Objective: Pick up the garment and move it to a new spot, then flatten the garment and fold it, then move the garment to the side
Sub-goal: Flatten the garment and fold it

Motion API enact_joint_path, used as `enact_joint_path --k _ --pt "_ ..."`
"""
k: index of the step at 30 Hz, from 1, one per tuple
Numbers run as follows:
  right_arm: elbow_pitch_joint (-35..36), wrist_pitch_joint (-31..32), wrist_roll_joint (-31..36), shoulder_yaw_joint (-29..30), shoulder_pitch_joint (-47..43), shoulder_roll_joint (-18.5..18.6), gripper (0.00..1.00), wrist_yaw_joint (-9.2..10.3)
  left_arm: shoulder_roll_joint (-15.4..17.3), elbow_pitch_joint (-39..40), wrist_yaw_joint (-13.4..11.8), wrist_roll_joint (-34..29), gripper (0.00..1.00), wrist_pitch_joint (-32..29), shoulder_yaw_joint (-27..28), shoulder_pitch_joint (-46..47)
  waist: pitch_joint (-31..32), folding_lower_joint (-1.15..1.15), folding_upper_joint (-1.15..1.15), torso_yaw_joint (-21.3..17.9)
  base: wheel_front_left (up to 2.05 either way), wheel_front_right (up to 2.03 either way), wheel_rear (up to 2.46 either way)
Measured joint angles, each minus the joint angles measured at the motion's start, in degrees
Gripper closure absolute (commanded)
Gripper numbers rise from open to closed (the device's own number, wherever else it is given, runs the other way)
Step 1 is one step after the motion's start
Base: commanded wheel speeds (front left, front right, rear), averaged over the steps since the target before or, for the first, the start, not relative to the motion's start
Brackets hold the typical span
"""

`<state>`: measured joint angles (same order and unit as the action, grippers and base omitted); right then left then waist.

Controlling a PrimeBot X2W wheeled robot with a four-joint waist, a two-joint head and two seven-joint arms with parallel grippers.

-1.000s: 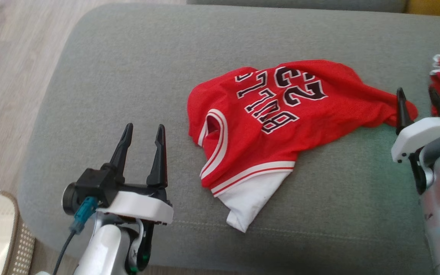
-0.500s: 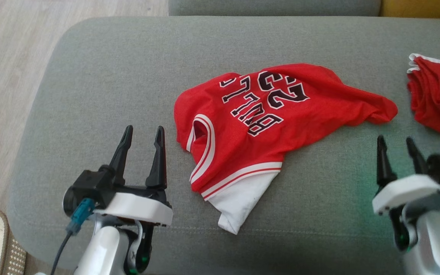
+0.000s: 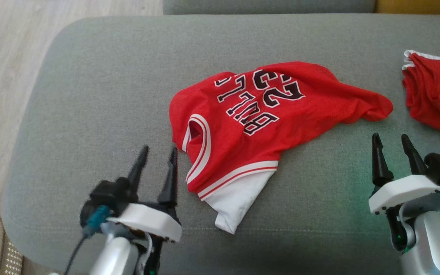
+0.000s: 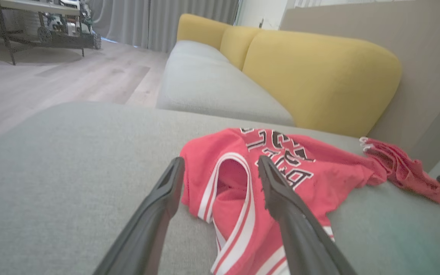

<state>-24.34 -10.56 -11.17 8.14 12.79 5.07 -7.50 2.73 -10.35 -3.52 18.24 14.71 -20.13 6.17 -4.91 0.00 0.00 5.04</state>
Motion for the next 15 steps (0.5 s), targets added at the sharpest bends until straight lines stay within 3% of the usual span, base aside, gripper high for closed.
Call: enact_joint_path --k 8,15 --pt "1.1 0.5 -0.2 -1.2 0.1 0.0 0.00 0.00 0.0 -10.7 0.5 0.6 0.00 0.0 -3.4 3.6 -1.9 0.00 0.00 -1.5 0.00 0.00 0.00" --pt "1.7 0.6 -0.7 -2.1 1.3 0.1 0.00 0.00 -0.3 -22.7 -0.4 2.9 0.00 0.0 -3.4 13.7 -4.4 0.00 0.00 -4.5 0.00 0.00 0.00"
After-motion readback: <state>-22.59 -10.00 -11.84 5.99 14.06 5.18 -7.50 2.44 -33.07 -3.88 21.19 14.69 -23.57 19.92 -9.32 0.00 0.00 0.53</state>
